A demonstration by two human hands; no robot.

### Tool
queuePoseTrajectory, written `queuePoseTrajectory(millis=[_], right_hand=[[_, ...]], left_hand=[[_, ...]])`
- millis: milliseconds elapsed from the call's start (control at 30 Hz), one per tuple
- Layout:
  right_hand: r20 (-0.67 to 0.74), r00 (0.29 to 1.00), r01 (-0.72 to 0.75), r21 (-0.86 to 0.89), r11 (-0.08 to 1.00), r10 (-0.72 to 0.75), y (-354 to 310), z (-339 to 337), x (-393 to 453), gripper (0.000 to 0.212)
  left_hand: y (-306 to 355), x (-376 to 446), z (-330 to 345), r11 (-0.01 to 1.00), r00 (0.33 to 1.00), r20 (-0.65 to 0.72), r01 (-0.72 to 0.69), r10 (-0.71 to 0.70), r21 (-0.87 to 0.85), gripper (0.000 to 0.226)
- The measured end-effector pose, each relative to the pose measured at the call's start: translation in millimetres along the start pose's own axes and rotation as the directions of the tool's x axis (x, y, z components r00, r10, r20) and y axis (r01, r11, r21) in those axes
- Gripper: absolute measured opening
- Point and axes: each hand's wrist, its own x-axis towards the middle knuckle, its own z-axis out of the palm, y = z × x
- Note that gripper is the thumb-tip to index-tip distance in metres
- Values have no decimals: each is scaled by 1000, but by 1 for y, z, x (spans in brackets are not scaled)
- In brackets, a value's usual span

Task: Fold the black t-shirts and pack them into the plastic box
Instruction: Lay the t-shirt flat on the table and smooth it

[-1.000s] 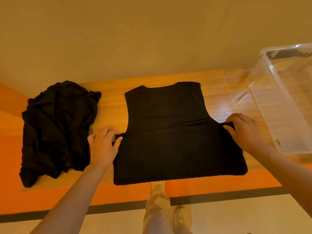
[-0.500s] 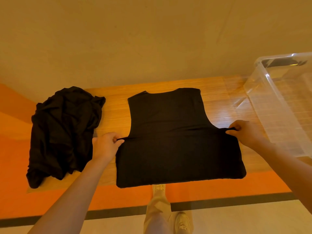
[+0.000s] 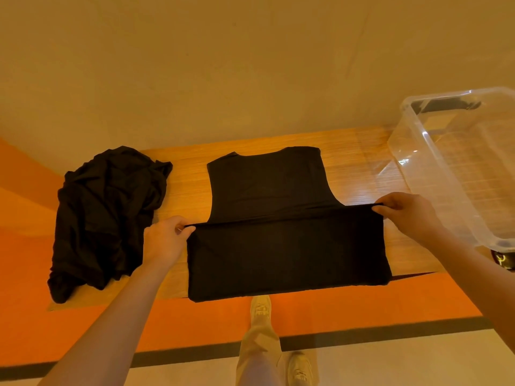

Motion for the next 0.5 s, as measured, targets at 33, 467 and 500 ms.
queuePoseTrajectory(millis=[33,467,500], right_hand=[[-7,1000,24,9,1000,-24,-1,-3,-5,8],[-161,978,168,257,952,-129,-53,-51,9,17],[-171,977,171,255,952,-129,-60,-51,21,16]], left_hand=[[1,-4,-4,1000,1000,-27,-13,12,-25,19],[49,25,-88,967,983,-178,-85,42,-241,21],[51,38,-89,965,985,-171,-75,32,-251,21]])
